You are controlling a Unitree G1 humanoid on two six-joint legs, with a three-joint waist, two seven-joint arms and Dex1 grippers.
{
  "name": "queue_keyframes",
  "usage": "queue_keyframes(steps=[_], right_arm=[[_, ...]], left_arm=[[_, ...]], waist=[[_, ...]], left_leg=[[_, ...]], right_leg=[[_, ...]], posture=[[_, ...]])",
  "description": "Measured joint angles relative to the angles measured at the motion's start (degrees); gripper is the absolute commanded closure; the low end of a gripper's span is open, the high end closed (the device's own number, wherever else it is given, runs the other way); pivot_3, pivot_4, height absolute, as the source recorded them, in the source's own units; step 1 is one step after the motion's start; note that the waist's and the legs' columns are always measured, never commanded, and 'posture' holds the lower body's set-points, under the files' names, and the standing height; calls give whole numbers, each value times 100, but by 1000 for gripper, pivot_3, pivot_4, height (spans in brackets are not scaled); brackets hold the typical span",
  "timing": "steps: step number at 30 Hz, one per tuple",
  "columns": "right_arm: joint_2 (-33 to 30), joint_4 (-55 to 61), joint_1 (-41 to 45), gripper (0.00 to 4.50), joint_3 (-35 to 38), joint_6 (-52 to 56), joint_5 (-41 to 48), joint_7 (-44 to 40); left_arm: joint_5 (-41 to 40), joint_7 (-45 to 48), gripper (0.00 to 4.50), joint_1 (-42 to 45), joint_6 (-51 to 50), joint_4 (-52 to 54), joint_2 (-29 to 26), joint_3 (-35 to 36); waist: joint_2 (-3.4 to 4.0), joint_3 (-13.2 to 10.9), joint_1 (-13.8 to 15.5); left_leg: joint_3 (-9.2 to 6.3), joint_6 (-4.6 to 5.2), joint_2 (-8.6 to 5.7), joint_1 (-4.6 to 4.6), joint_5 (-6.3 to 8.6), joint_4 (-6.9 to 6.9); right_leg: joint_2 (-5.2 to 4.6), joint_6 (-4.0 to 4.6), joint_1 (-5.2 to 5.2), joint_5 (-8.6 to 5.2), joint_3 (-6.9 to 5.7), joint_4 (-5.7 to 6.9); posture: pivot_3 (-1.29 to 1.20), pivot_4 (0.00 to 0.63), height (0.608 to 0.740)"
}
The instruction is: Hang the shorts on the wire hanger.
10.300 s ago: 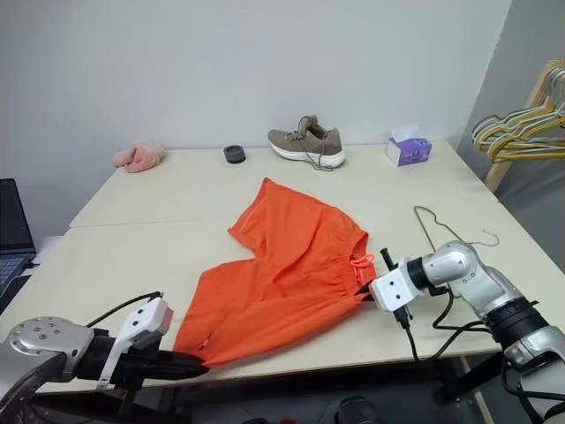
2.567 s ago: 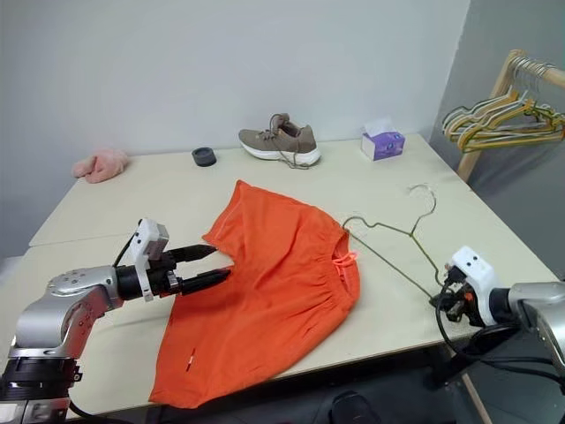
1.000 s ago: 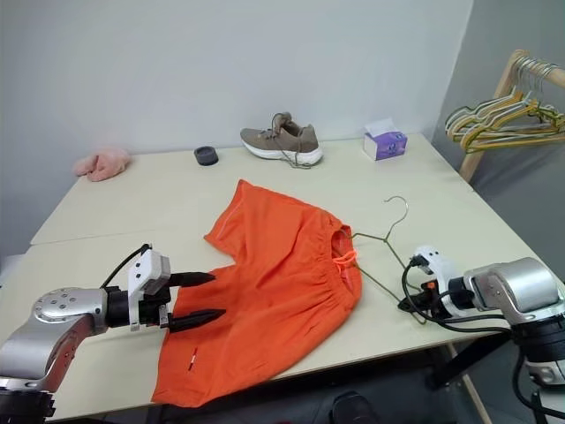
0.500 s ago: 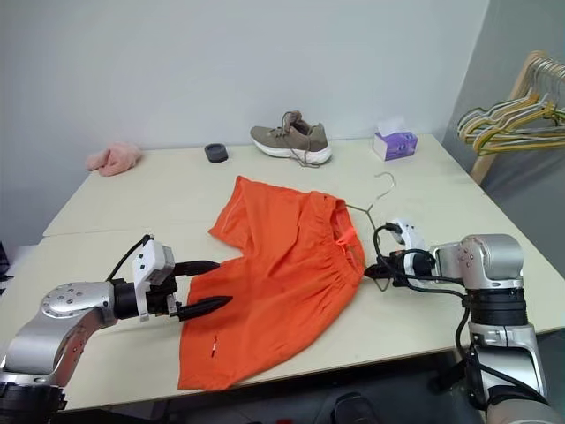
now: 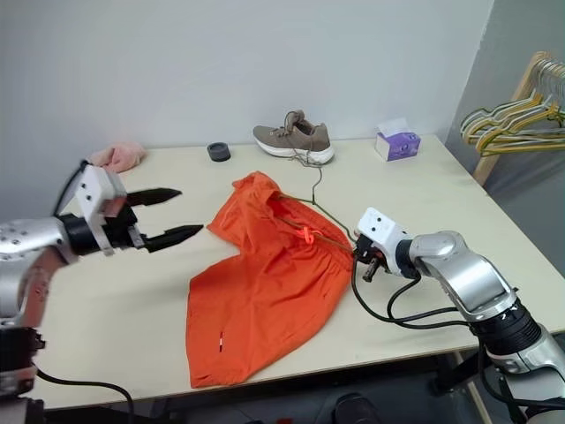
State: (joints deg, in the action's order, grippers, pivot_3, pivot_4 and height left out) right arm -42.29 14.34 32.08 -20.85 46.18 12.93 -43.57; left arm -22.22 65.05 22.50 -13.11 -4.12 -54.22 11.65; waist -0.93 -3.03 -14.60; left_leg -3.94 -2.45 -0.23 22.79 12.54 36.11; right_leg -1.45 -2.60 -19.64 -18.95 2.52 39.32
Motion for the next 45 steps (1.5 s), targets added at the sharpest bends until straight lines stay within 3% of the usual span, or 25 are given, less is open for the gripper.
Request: queue_keyframes(steps=[8,11,20,33,37,45], right_arm=[[-28,-75,-2,4500,-302,-954,-647,-313],[-29,-58,-5,4500,-304,-1161,-810,-410],[-11,102,-12,4500,-304,-1491,-1168,-580],[147,593,-9,4500,-302,-1440,-1167,-841],[169,639,-9,4500,-299,-1429,-1165,-880],[166,651,-9,4500,-292,-1451,-1175,-890]], left_arm=[[1107,461,52,940,1776,-1268,-112,-796],[1276,547,52,1226,2237,-1625,78,-995],[1575,1011,52,1341,2806,-2052,357,-1609],[1783,996,52,1602,3095,-2577,927,-1855],[1762,1076,889,1536,2951,-2468,999,-1855],[1747,1257,3535,1394,2635,-2222,1035,-1856]], waist=[[-3,0,17],[-3,0,12],[-4,0,-80],[-5,1,-168],[-5,1,-189],[-6,1,-286]], left_leg=[[-2,-1,-2,2,-1,6],[-3,0,-2,2,0,6],[-6,0,-2,0,-1,11],[-12,-1,-3,2,-1,58],[-14,-1,-3,2,-1,63],[-20,0,-4,3,-1,67]], right_leg=[[-4,0,0,0,-2,7],[-7,5,-1,3,-3,14],[-7,5,-5,3,-6,36],[-7,-5,-1,-2,-7,67],[-7,-9,3,-5,-8,68],[-25,-9,5,-4,-12,68]], posture=[[-255,0,740],[-264,0,740],[-281,0,740],[-299,0,740],[-300,0,740],[-300,0,740]])
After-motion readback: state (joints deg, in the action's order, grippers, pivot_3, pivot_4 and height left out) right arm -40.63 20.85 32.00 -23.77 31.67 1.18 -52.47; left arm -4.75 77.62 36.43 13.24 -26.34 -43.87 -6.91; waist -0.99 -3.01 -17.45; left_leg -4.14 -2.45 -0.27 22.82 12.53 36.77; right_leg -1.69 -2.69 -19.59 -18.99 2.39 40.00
